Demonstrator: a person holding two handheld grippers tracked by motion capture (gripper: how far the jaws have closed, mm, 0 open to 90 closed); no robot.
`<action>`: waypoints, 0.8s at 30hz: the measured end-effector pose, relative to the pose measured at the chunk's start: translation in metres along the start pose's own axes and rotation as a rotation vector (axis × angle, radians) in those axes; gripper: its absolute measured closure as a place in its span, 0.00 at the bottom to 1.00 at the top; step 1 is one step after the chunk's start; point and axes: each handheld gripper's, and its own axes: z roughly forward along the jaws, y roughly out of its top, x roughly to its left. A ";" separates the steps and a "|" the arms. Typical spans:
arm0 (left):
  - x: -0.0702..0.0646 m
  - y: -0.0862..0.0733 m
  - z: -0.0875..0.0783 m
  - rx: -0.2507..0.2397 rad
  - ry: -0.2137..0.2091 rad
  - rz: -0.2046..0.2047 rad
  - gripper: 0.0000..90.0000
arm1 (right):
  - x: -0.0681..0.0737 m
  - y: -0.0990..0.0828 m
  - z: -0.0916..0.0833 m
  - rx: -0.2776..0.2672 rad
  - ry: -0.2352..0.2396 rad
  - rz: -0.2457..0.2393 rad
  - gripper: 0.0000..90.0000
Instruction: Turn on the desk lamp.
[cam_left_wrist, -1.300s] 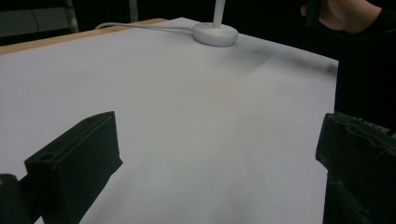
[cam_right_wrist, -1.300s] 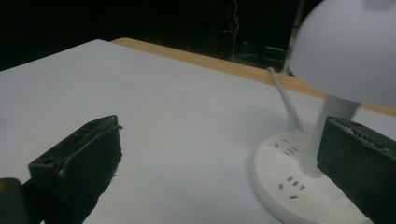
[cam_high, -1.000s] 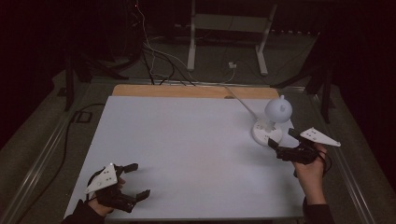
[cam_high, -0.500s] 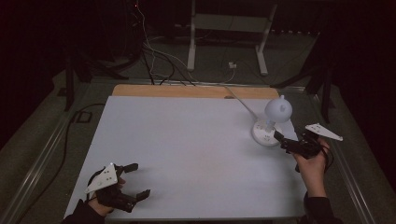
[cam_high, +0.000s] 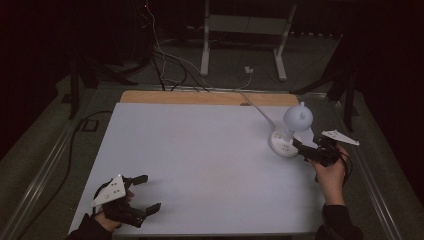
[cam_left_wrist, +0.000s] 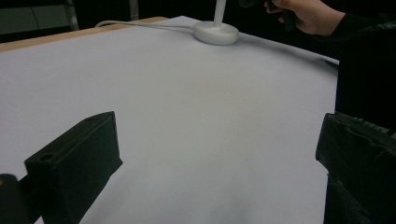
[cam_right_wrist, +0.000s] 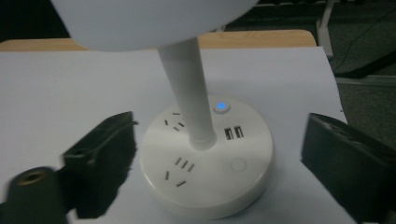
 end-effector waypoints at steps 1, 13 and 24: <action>0.000 0.000 0.000 -0.002 -0.001 -0.001 0.00 | -0.001 0.000 0.002 0.012 -0.014 0.000 0.20; 0.000 0.000 0.000 -0.002 0.001 -0.001 0.00 | -0.005 0.000 0.008 0.056 -0.048 0.045 0.57; 0.000 0.000 0.000 0.000 0.001 -0.001 0.00 | -0.004 -0.002 0.018 0.113 -0.069 0.044 0.89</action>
